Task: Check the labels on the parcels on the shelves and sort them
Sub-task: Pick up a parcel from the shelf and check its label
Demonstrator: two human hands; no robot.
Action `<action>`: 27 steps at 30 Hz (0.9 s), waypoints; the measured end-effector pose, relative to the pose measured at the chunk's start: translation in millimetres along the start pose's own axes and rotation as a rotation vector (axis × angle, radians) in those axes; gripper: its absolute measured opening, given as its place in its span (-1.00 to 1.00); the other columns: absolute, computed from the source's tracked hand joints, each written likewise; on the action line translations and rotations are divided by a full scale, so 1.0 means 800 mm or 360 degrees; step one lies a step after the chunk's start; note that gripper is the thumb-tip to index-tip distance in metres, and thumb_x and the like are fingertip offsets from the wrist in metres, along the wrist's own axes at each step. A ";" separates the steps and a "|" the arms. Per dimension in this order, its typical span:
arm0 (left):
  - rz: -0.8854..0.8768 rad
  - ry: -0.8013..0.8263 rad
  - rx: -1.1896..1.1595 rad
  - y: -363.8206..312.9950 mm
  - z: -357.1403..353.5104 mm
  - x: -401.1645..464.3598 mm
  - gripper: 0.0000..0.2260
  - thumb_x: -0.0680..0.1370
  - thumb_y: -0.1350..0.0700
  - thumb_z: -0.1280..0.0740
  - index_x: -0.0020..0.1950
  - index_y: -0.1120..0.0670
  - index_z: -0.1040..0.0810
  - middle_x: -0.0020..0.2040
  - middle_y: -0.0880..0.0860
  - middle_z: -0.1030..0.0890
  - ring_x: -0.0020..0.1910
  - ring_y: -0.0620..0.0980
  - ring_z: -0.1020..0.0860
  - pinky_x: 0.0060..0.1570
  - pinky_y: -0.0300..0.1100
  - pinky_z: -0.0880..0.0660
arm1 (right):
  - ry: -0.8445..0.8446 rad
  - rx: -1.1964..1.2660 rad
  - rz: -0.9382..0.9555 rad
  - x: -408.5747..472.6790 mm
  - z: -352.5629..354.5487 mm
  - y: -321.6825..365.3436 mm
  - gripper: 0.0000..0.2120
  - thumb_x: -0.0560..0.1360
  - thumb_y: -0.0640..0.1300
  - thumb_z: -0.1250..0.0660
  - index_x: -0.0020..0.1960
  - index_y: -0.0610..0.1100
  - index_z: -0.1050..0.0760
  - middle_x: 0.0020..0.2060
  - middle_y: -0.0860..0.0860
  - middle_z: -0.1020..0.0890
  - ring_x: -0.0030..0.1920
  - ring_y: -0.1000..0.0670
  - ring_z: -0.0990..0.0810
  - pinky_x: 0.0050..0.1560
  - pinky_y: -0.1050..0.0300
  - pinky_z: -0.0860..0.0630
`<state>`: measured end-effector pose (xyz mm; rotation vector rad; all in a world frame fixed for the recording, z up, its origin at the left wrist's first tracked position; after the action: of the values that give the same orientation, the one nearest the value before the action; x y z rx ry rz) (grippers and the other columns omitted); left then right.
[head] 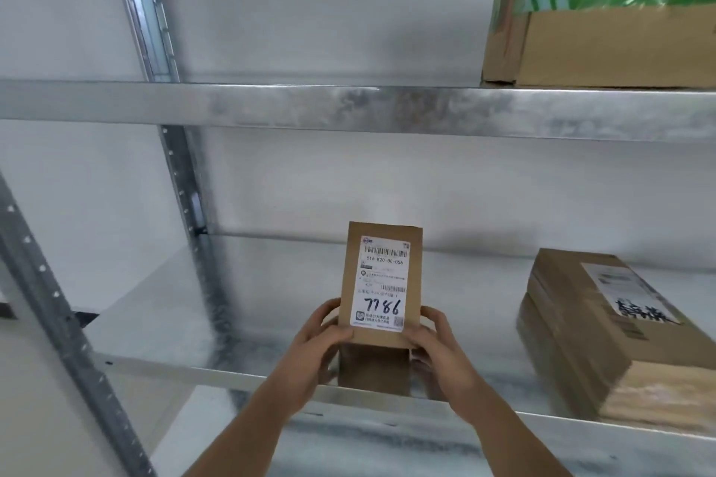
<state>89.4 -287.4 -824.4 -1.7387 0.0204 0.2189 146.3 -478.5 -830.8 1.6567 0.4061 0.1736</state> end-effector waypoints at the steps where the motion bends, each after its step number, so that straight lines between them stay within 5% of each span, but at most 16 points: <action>1: 0.0006 -0.0002 -0.0013 0.000 0.000 0.000 -0.66 0.62 0.23 -0.32 0.33 -0.10 -0.49 0.19 0.01 -0.70 0.16 0.06 -0.64 0.08 0.02 -0.55 | 0.0001 0.0026 0.0014 0.002 0.002 0.000 -0.63 0.57 -0.09 -0.40 0.32 0.02 -0.38 0.16 -0.10 -0.67 0.10 -0.10 -0.67 -0.18 0.23 -0.60; 8: 0.0020 -0.0058 -0.0011 0.005 0.001 0.008 -0.72 0.67 0.13 -0.26 0.32 -0.18 -0.49 0.12 0.00 -0.72 -0.07 -0.05 -0.62 -0.31 -0.29 -0.52 | 0.0043 0.0100 0.0086 0.009 0.002 -0.006 -0.41 0.36 0.02 -0.51 0.32 0.01 -0.40 0.17 -0.04 -0.69 0.17 -0.10 -0.67 0.01 0.06 -0.61; 14: -0.0007 -0.0058 0.0026 0.012 0.007 0.010 -0.71 0.67 0.14 -0.26 0.33 -0.17 -0.49 0.02 -0.03 -0.73 -0.27 -0.19 -0.64 -0.34 -0.32 -0.52 | 0.0049 0.0025 0.0086 0.004 0.001 -0.006 -0.60 0.57 -0.13 -0.39 0.34 0.03 -0.35 0.18 -0.04 -0.67 0.16 -0.05 -0.67 0.05 0.13 -0.61; 18: -0.0016 -0.0047 -0.0014 0.010 0.007 0.008 -0.70 0.66 0.10 -0.28 0.35 -0.18 -0.48 0.09 0.02 -0.72 -0.25 -0.15 -0.65 -0.35 -0.30 -0.53 | 0.0045 -0.0011 0.0073 0.000 0.002 -0.005 -0.63 0.59 -0.13 -0.37 0.33 0.04 -0.34 0.19 0.00 -0.66 0.14 0.02 -0.67 -0.04 0.26 -0.58; 22: -0.0003 -0.0078 0.0000 0.008 0.004 0.010 -0.71 0.66 0.05 -0.27 0.36 -0.22 -0.48 0.14 -0.02 -0.72 0.11 0.03 -0.67 -0.20 -0.22 -0.58 | 0.0010 -0.0008 0.0073 0.004 0.005 -0.009 -0.59 0.57 -0.09 -0.41 0.34 0.05 -0.35 0.19 0.01 -0.67 0.18 -0.04 -0.66 0.18 0.05 -0.61; 27: -0.0016 -0.0081 0.0006 0.006 0.004 0.005 -0.71 0.65 0.04 -0.28 0.35 -0.22 -0.49 0.17 -0.02 -0.71 0.20 0.08 -0.65 -0.01 -0.07 -0.61 | 0.0011 -0.0030 0.0064 0.006 0.005 -0.009 -0.61 0.57 -0.07 -0.42 0.32 0.07 -0.36 0.18 0.04 -0.68 0.21 -0.06 -0.64 0.31 -0.07 -0.54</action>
<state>92.0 -284.4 -830.0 -1.7288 -0.0251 0.2553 151.0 -479.8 -838.8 1.6471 0.3756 0.2128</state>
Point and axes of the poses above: each hand's wrist, its own x-axis towards the middle knuckle, its own z-axis out of the back of the hand, y = z × x, the point moved 5 cm from there along x, towards the middle knuckle
